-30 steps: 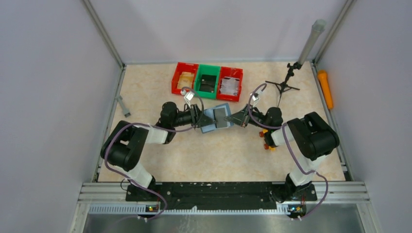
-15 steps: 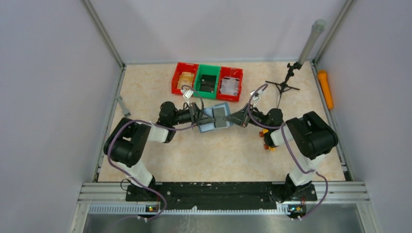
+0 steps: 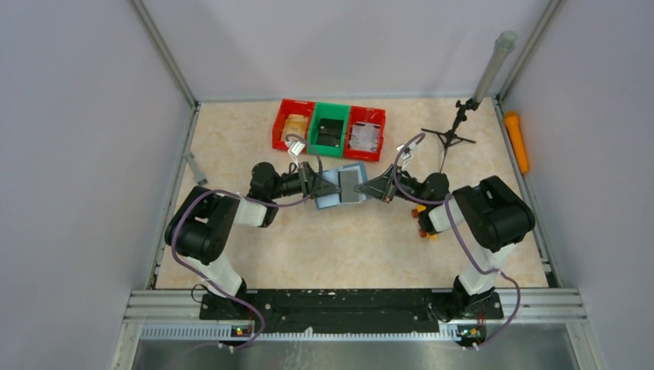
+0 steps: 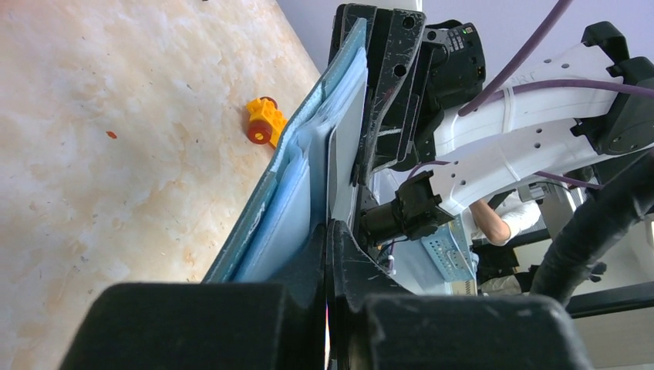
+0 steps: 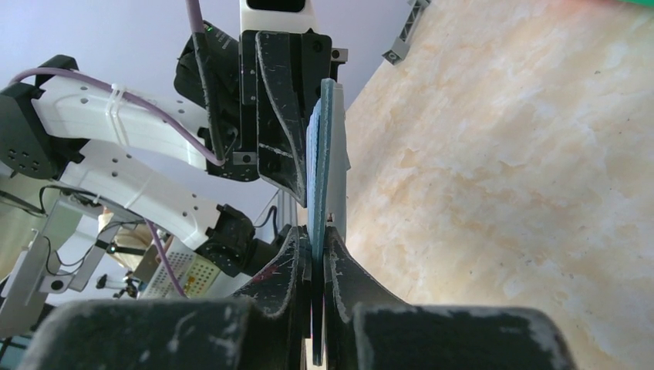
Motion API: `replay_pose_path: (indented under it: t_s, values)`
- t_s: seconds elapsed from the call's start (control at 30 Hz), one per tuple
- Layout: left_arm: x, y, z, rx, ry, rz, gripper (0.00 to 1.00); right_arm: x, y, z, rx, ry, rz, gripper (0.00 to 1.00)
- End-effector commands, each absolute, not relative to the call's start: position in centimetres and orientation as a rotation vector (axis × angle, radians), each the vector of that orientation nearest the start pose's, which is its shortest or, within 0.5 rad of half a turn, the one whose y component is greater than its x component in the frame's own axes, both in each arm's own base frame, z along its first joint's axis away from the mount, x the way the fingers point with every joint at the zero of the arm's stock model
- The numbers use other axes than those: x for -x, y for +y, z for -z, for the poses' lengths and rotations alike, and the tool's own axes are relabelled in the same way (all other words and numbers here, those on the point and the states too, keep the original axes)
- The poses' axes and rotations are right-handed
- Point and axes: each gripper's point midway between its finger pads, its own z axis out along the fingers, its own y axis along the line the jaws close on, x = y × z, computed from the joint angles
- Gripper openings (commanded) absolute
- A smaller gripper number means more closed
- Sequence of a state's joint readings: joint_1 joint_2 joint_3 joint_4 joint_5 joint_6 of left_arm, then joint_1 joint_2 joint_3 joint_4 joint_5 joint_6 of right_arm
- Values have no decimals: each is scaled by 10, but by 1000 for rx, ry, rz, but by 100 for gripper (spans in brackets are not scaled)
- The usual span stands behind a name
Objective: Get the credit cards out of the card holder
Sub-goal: Remove the credit card from the card holder.
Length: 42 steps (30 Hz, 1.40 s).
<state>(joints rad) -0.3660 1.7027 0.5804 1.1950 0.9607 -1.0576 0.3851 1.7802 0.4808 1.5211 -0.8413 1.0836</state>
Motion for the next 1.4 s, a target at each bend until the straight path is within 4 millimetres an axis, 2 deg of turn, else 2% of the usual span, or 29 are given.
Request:
replay_pose_path:
  t_s: [0.0,0.1,0.17,0.27,0.37,0.63,0.83,0.9,1.0,1.1,1.17,1.37]
  values:
    - [-284,-281,-185,-349,1756,1729,0,-274,282,-177,342,1605,-1716,0]
    - [-285,-278,-185,-346,1762,1709,0,-276,280,-177,331,1604,-1710,15]
    - [-287,-276,-183,-337,1771,1689,0,-277,278,-176,317,1606,-1705,18]
    - [-290,-273,-179,-327,1803,1656,0,-279,277,-175,311,1608,-1699,14]
    - [-291,-270,-177,-328,1815,1617,0,-280,276,-173,303,1616,-1695,0]
    - [-293,-270,-174,-324,1841,1597,1,-280,276,-173,303,1613,-1700,0]
    - [-289,-273,-175,-343,1830,1636,45,-278,276,-175,307,1604,-1715,0]
    - [-289,-274,-172,-342,1842,1632,51,-277,276,-177,313,1592,-1726,0]
    - [-287,-280,-171,-362,1856,1657,53,-275,277,-178,316,1586,-1744,0]
    - [-287,-283,-171,-370,1857,1681,51,-272,280,-180,332,1578,-1757,0]
    - [-286,-283,-172,-375,1846,1688,46,-270,281,-181,339,1575,-1762,0]
    - [-282,-285,-183,-400,1797,1740,12,-269,282,-182,344,1573,-1763,0]
